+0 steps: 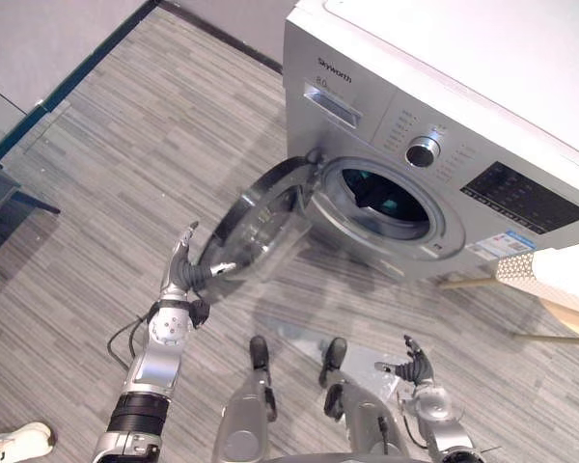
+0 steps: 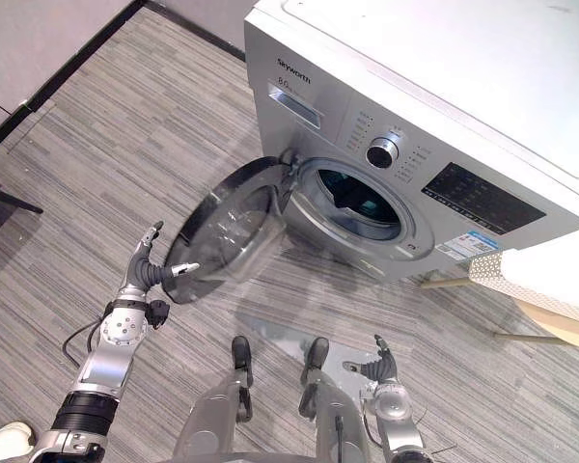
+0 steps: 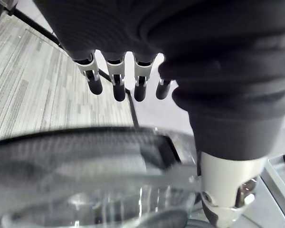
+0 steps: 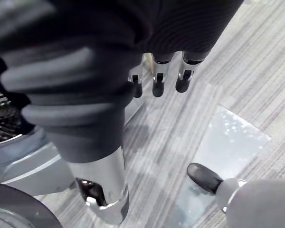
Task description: Pick up the laundry basket with both hands and put the clothes into the washing machine.
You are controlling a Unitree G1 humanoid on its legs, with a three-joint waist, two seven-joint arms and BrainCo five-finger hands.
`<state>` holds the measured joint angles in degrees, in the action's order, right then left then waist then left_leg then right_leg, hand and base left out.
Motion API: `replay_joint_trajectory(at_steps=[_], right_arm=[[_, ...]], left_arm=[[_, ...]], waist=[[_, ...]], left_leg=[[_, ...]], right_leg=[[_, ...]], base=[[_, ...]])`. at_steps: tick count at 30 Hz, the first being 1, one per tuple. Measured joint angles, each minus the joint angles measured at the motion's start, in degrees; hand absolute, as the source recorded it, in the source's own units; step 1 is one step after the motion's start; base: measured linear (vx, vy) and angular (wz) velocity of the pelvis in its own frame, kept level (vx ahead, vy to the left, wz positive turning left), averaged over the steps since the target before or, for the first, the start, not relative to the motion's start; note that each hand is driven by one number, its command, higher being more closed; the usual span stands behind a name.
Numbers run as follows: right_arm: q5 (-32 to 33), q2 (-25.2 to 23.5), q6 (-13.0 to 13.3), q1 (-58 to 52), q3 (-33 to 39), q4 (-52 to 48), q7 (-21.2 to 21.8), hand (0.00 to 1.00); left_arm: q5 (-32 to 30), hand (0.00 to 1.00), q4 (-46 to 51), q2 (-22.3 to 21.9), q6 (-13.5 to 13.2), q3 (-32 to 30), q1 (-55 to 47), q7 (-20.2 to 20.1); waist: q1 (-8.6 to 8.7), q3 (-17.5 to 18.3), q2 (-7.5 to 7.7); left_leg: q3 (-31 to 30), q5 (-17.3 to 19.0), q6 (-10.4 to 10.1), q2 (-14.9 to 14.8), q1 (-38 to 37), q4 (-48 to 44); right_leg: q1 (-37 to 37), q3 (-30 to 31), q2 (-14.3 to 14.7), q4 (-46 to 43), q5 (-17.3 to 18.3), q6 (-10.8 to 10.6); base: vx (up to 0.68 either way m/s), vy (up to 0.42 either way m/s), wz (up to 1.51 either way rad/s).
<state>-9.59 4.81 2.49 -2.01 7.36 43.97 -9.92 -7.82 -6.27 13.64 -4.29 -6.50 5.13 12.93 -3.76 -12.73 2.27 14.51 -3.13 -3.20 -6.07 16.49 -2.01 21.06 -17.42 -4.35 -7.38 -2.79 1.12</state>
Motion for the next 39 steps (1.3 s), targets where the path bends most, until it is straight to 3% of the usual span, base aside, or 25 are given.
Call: replay_joint_trajectory(at_steps=[4,8,11,15,19,25,29,33,36,39], right_arm=[[0.0,-0.1,-0.5,0.0,0.0,-0.2,0.0,0.0],[0.0,-0.2,-1.0,0.7,-0.4,-2.3,0.0,0.0],[0.2,-0.5,-1.4,2.4,-0.5,-4.6,-0.2,0.0],[0.5,-0.4,-1.3,3.1,-1.3,-9.9,-1.8,0.0],[0.9,0.1,-1.0,0.1,-2.4,-15.5,-2.9,0.0],[2.5,-0.5,0.5,-2.3,-3.3,-18.8,-4.7,0.0],[3.5,-1.0,2.1,-2.3,-2.8,-21.9,-5.3,0.0],[4.8,-1.0,3.9,-2.2,-2.7,-25.2,-6.4,0.0],[5.1,-1.0,3.8,-2.3,-2.8,-25.1,-6.4,0.0],[5.1,-1.3,3.9,-2.2,-2.8,-24.8,-6.3,0.0]], left_arm=[[1.6,0.0,-1.1,-2.9,-0.1,0.8,-0.3,0.0],[0.9,0.0,-13.9,-3.5,1.8,8.7,2.9,-0.6],[-1.6,0.0,-24.9,-4.5,3.8,15.2,10.0,-2.9],[-4.4,0.0,-34.9,-6.4,4.2,21.7,26.8,-3.1],[-4.3,0.0,-38.6,-3.6,7.9,19.9,37.5,-1.3],[-4.6,0.0,-39.1,1.7,9.0,19.9,53.9,-0.1],[-4.6,0.0,-40.0,3.5,9.1,19.9,55.2,0.6],[-4.7,0.0,-40.0,7.8,9.1,19.8,56.5,2.2],[-4.6,0.0,-40.0,8.2,8.9,18.7,56.7,2.5],[-4.1,0.0,-38.0,7.2,6.9,14.3,54.2,3.7]], waist=[[0.1,0.0,0.0],[0.87,0.0,0.04],[2.13,-0.7,0.54],[4.63,-3.3,1.0],[6.06,-5.2,0.95],[8.35,-7.3,0.9],[7.92,-9.2,1.35],[7.78,-10.5,1.86],[7.84,-10.5,1.88],[7.95,-10.5,1.9]], left_leg=[[0.0,0.1,0.0,-0.2,-0.1,0.0],[0.8,0.7,0.3,-1.1,1.6,-1.5],[3.6,1.9,0.6,-2.0,3.9,-4.6],[8.9,7.5,0.7,-5.5,8.0,-14.3],[13.7,12.5,0.6,-9.7,12.2,-21.9],[17.3,15.3,1.4,-12.3,16.3,-26.7],[18.8,16.8,2.5,-13.1,19.0,-29.1],[19.7,17.8,3.3,-13.3,20.9,-30.7],[19.5,17.9,3.5,-13.1,21.0,-30.9],[18.6,17.4,3.6,-12.5,20.5,-30.3]], right_leg=[[0.0,0.1,0.1,-0.3,0.0,0.0],[1.4,0.5,0.2,-0.5,0.1,-0.4],[4.0,3.1,0.7,-0.6,-1.1,-0.7],[7.3,8.7,2.7,-0.5,-3.4,-0.5],[11.5,13.5,5.3,-0.7,-4.6,-1.4],[16.0,16.6,6.6,-0.5,-6.0,-1.3],[18.5,18.0,6.8,-0.2,-7.0,-2.5],[19.5,19.1,6.6,1.7,-8.9,-1.9],[19.3,18.9,6.3,1.7,-9.0,-1.8],[18.4,17.6,5.7,1.6,-9.0,-1.8]], base=[[-0.04,-0.014,-0.02],[-0.04,-0.029,-0.06],[-0.04,-0.012,-0.4],[-0.05,-0.015,-0.8],[-0.01,-0.018,-0.77],[0.09,-0.022,-0.42],[0.07,-0.013,-0.22],[0.0,-0.018,-0.12],[-0.01,-0.037,0.03],[0.01,-0.044,0.21]])
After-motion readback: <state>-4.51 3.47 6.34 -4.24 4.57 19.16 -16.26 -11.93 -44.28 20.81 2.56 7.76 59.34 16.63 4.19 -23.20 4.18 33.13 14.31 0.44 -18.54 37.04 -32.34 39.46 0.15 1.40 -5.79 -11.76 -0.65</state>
